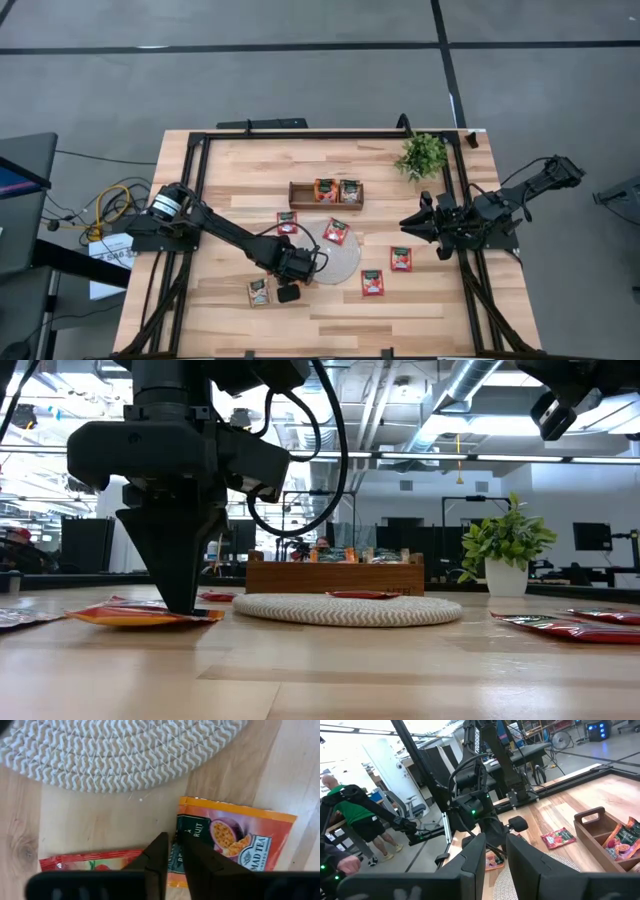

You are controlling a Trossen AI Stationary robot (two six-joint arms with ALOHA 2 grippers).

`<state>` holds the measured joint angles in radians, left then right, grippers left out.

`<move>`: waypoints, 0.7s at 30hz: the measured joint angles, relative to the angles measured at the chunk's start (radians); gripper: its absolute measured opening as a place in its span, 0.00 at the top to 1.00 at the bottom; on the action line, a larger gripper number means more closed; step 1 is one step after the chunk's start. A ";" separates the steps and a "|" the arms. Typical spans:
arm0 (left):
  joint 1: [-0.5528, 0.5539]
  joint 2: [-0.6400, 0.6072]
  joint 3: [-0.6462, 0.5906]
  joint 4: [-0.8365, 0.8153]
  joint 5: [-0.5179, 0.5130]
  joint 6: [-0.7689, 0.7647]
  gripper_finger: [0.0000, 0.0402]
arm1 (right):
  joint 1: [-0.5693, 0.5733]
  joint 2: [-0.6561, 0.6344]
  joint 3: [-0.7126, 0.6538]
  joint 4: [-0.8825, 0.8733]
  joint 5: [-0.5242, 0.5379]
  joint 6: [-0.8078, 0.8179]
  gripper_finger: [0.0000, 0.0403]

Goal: Pick & Place Tea
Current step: Put the orange tea bag into the middle section of the wooden organizer

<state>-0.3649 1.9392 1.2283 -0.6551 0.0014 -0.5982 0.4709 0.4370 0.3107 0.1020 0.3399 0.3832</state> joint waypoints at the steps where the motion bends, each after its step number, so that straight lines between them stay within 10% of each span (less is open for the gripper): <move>1: 0.000 -0.002 0.006 -0.003 -0.002 -0.001 0.92 | 0.000 0.000 0.000 0.000 0.000 0.001 0.83; 21: -0.010 -0.010 0.484 -0.477 -0.138 0.097 1.00 | 0.000 0.000 0.000 0.002 -0.001 0.020 0.83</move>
<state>-0.3746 1.9295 1.7119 -1.1321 -0.1368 -0.5017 0.4709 0.4373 0.3107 0.1036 0.3389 0.4034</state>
